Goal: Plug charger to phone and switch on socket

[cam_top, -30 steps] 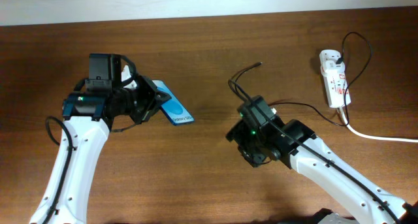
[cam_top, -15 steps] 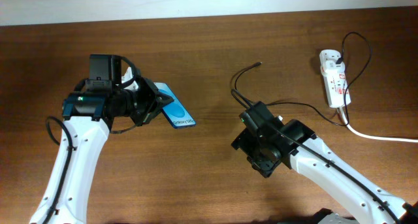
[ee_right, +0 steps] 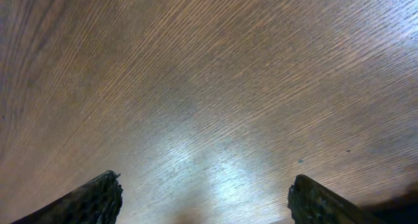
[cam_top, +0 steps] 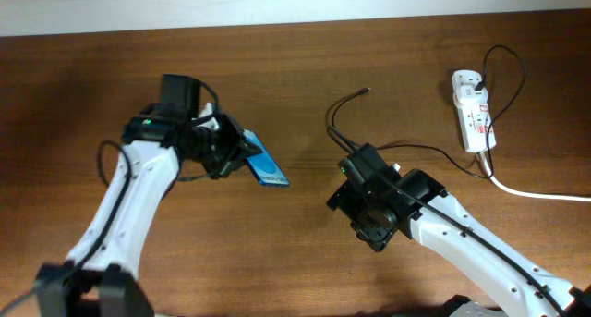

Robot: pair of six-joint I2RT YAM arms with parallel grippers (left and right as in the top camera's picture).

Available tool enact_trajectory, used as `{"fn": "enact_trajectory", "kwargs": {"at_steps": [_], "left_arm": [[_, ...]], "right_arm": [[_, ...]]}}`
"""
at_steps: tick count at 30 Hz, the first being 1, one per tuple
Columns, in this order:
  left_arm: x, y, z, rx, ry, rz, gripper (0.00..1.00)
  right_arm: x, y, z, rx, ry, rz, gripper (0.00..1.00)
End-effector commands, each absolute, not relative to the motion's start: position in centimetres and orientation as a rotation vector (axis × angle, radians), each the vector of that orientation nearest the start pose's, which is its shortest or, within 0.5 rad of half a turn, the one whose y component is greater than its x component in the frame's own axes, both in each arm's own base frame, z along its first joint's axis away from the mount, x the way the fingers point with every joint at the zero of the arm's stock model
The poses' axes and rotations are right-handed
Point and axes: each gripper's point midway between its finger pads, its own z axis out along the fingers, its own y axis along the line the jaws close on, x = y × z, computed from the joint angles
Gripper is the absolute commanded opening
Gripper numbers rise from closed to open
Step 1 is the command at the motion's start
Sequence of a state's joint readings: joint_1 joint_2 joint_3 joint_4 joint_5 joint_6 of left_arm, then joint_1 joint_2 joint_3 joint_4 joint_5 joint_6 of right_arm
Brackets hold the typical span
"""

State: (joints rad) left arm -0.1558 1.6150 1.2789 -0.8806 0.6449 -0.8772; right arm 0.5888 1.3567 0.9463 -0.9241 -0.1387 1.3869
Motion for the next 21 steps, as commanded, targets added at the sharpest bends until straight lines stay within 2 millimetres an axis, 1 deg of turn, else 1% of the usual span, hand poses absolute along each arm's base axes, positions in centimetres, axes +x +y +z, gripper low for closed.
{"fn": "enact_trajectory", "kwargs": {"at_steps": [1,3,5,7,8,10,12,14,17,21], "left_arm": [[33.4,-17.6,14.0,-0.794,2.891,-1.289,0.00],[32.9,-19.1,12.5,-0.716,2.946,-1.484,0.00],[32.5,-20.3,11.8,-0.649,2.950,-1.674,0.00],[32.3,-21.1,11.5,-0.658,2.934,-1.845,0.00],[32.2,-21.5,11.8,-0.637,2.898,-1.965,0.00],[32.0,-22.1,13.1,-0.550,2.813,-2.132,0.00],[32.0,-22.2,13.7,-0.544,2.782,-2.192,0.00],[31.8,-22.3,14.1,-0.559,2.773,-2.225,0.00],[31.7,-22.2,14.1,-0.580,2.781,-2.229,0.00],[31.7,-22.2,13.8,-0.581,2.796,-2.201,0.00]], "right_arm": [[21.3,16.7,9.4,1.171,2.845,0.417,0.86],[21.3,16.7,9.4,1.171,2.845,0.417,0.86],[21.3,16.7,9.4,1.171,2.845,0.417,0.86],[21.3,16.7,9.4,1.171,2.845,0.417,0.89],[21.3,16.6,9.4,1.171,2.848,0.413,0.89],[21.1,16.6,9.4,1.174,2.852,0.405,0.91],[21.1,16.5,9.4,1.174,2.852,0.403,0.91],[21.1,16.5,9.4,1.174,2.851,0.403,0.95],[21.4,16.2,9.3,1.172,2.834,0.379,0.95],[20.9,15.8,9.2,1.180,2.849,0.348,0.95]]}}
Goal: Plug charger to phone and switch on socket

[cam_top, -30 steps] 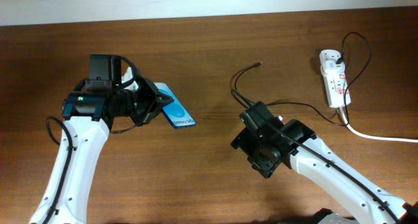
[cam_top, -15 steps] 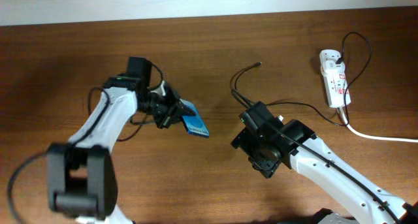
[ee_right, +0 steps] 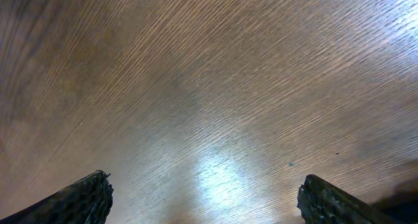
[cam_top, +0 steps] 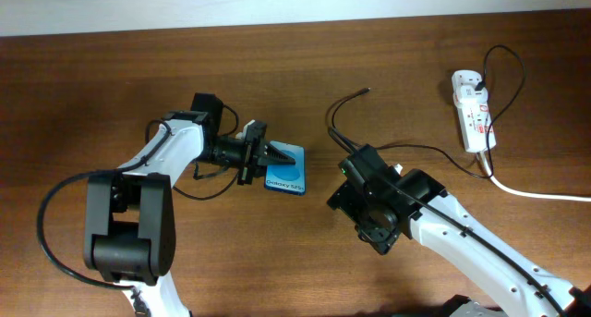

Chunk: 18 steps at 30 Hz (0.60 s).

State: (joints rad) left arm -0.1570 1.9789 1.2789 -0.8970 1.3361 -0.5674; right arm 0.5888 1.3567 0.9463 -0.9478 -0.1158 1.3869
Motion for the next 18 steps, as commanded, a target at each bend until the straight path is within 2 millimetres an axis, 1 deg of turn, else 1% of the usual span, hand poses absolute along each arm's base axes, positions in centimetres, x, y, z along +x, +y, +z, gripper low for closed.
{"fn": "enact_trajectory", "kwargs": {"at_steps": [1,3,5,6,18], "left_arm": [[31.68,-22.18,13.77,-0.581,2.797,-2.198,0.00],[31.67,-22.18,13.78,-0.584,2.798,-2.200,0.00],[31.68,-22.17,13.78,-0.584,2.797,-2.200,0.00],[31.68,-22.17,13.78,-0.584,2.797,-2.200,0.00],[31.67,-22.18,13.78,-0.583,2.797,-2.200,0.00]], "right_arm": [[20.59,15.66,9.11,1.185,2.858,0.331,0.95],[20.19,15.40,9.02,1.191,2.870,0.307,0.95],[20.04,15.30,8.99,1.194,2.874,0.298,1.00],[20.04,15.30,8.99,1.194,2.874,0.298,0.99],[20.04,15.30,8.99,1.194,2.874,0.298,0.99]]}}
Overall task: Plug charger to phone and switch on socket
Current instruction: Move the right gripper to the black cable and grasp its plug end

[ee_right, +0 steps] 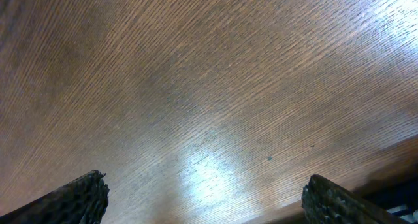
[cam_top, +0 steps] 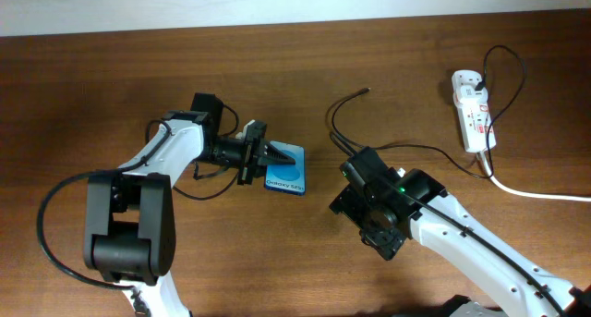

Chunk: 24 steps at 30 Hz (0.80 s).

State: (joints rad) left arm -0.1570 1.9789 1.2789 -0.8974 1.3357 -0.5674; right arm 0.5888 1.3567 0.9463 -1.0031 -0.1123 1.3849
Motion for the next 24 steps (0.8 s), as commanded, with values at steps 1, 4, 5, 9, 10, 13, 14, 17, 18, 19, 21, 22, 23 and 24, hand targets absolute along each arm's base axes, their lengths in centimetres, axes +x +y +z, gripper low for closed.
{"fn": "enact_trajectory", "kwargs": {"at_steps": [1,4,5,9,10,13,14,17,18,19,21,22,23,24], "left_arm": [[31.7,-22.2,13.8,-0.583,2.797,-2.200,0.00],[31.7,-22.2,13.8,-0.583,2.797,-2.199,0.00],[31.7,-22.2,13.8,-0.582,2.798,-2.199,0.00],[31.7,-22.2,13.7,-0.583,2.800,-2.192,0.00],[31.7,-22.1,13.5,-0.585,2.812,-2.171,0.00],[31.7,-22.1,13.5,-0.585,2.813,-2.170,0.00],[31.7,-22.1,13.5,-0.585,2.813,-2.170,0.00],[31.6,-22.1,13.5,-0.592,2.813,-2.177,0.00],[31.6,-22.1,13.5,-0.595,2.814,-2.177,0.00],[31.6,-22.1,13.5,-0.595,2.815,-2.177,0.00],[31.6,-22.1,13.5,-0.594,2.815,-2.176,0.00],[31.6,-22.1,13.5,-0.594,2.815,-2.175,0.00],[31.6,-22.1,13.5,-0.594,2.815,-2.175,0.00],[31.6,-22.1,13.5,-0.594,2.815,-2.175,0.00]], "right_arm": [[20.1,15.3,9.0,1.193,2.874,0.298,0.99],[20.3,15.3,9.0,1.186,2.866,0.304,0.85],[20.9,15.8,9.2,1.102,2.871,0.345,0.74],[23.9,17.3,12.1,0.882,2.812,0.458,0.74],[25.0,17.2,13.5,0.875,2.759,0.448,0.75],[26.6,16.6,16.1,0.838,2.706,0.448,0.78],[27.3,15.9,17.1,0.840,2.692,0.444,0.78],[29.6,13.9,18.3,0.869,2.678,0.393,0.78],[30.7,13.1,18.6,0.867,2.678,0.376,0.78],[31.8,12.7,18.7,0.867,2.679,0.369,0.78],[34.6,12.0,18.3,0.872,2.684,0.340,0.78],[36.1,11.7,17.8,0.892,2.684,0.323,0.78],[38.3,11.3,16.7,0.922,2.671,0.299,0.78],[39.6,11.1,15.9,0.935,2.660,0.286,0.78]]}}
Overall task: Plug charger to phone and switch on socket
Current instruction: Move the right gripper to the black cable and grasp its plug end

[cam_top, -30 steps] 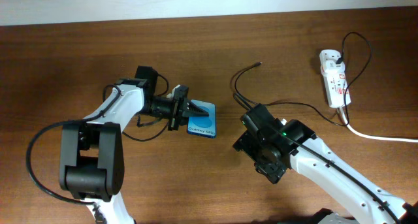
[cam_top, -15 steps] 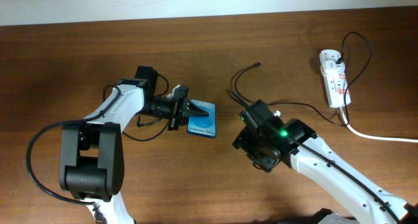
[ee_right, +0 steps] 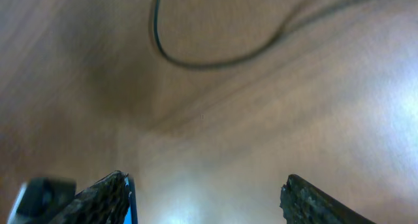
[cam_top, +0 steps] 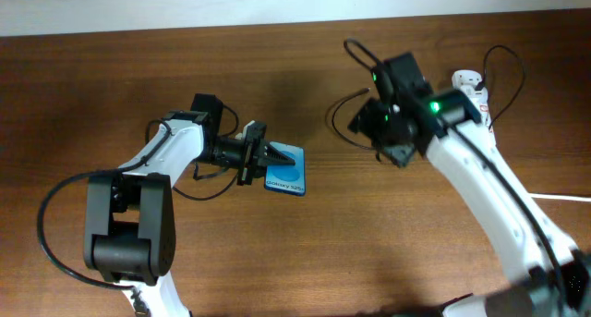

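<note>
The blue phone lies flat on the brown table, with my left gripper lying sideways and shut on its upper left edge. My right gripper hangs open over the black charger cable, and the arm hides the cable's plug end. Its wrist view shows the fingers wide apart with nothing between them. A loop of the cable lies ahead, and a sliver of the phone's blue edge shows beside the left finger. The white socket strip peeks out behind the right arm.
The strip's white mains cord runs off the right edge. A thin black cable loops above the strip. The table's far edge meets a pale wall.
My right arm has moved from the table's lower middle up to the back right, over the cable near the strip, its gripper still open. The left gripper and phone have not moved.
My left gripper first held the phone tilted at the left. Then the phone lay flat nearer the middle, still gripped at its edge, and it has stayed there. My right gripper stayed open low over bare table, and is now over the cable.
</note>
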Robot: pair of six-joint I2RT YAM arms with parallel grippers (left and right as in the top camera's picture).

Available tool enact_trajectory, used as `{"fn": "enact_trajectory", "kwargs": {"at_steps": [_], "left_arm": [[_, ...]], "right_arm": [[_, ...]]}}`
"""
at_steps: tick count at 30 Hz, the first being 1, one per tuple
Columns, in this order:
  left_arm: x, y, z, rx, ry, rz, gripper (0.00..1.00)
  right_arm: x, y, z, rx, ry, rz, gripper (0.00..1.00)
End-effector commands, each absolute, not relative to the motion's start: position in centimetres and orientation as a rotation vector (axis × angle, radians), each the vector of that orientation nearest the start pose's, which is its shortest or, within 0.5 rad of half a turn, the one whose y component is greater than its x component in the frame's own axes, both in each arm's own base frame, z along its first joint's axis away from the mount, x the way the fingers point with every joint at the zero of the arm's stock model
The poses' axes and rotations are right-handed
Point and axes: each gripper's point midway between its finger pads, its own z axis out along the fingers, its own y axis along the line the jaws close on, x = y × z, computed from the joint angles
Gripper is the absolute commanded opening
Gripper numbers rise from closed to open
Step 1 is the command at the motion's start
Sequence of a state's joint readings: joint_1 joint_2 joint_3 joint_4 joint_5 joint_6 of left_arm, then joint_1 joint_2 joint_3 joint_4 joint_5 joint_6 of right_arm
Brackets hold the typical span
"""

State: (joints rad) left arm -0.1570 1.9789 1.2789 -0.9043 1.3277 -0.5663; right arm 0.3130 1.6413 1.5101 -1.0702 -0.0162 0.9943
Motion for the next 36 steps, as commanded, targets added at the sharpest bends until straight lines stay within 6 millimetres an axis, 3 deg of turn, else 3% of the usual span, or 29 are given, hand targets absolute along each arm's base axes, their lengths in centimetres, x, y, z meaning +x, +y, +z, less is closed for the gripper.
{"fn": "enact_trajectory", "kwargs": {"at_steps": [1,4,7,11,16,18,19,21,23,26,27,28,29,32,36], "left_arm": [[31.6,-22.1,13.5,-0.595,2.815,-2.175,0.00],[31.6,-22.1,13.5,-0.594,2.815,-2.175,0.00],[31.6,-22.1,13.5,-0.594,2.815,-2.175,0.00],[31.6,-22.0,13.0,-0.600,2.841,-2.127,0.00],[31.5,-22.0,13.0,-0.611,2.848,-2.123,0.00],[31.5,-22.0,12.9,-0.611,2.849,-2.122,0.00],[31.5,-22.0,12.9,-0.611,2.849,-2.122,0.00],[31.5,-22.0,13.0,-0.611,2.848,-2.123,0.00],[31.5,-22.0,13.0,-0.614,2.849,-2.124,0.00],[31.4,-21.9,13.0,-0.625,2.854,-2.125,0.00],[31.3,-21.9,13.0,-0.631,2.857,-2.125,0.00],[31.3,-21.9,13.0,-0.631,2.857,-2.125,0.00],[31.3,-21.9,13.0,-0.631,2.857,-2.125,0.00],[31.4,-21.9,13.0,-0.608,2.845,-2.130,0.00],[33.1,-22.5,16.3,-0.190,2.515,-2.350,0.00]], "right_arm": [[41.0,11.1,15.1,0.937,2.644,0.286,0.78],[46.6,11.3,10.3,0.948,2.577,0.325,0.79],[50.4,11.7,6.2,0.950,2.519,0.376,0.78],[53.3,12.4,3.5,0.984,2.434,0.439,0.76],[54.1,13.1,1.0,1.126,2.390,0.519,0.66],[53.8,13.7,0.1,1.183,2.405,0.561,0.45],[53.7,13.8,-0.3,1.197,2.411,0.571,0.26],[53.5,14.0,-0.5,1.187,2.428,0.578,0.09],[53.6,13.8,-0.5,1.110,2.455,0.571,0.04],[53.8,13.9,1.4,0.944,2.519,0.735,0.04],[53.9,13.7,2.8,0.865,2.528,0.820,0.04],[53.6,13.4,5.7,0.724,2.528,0.961,0.04],[53.3,13.0,6.8,0.685,2.528,1.000,0.04],[50.0,10.4,11.7,0.553,2.573,1.046,0.04],[42.3,9.1,19.5,0.259,2.629,0.999,0.04]]}}
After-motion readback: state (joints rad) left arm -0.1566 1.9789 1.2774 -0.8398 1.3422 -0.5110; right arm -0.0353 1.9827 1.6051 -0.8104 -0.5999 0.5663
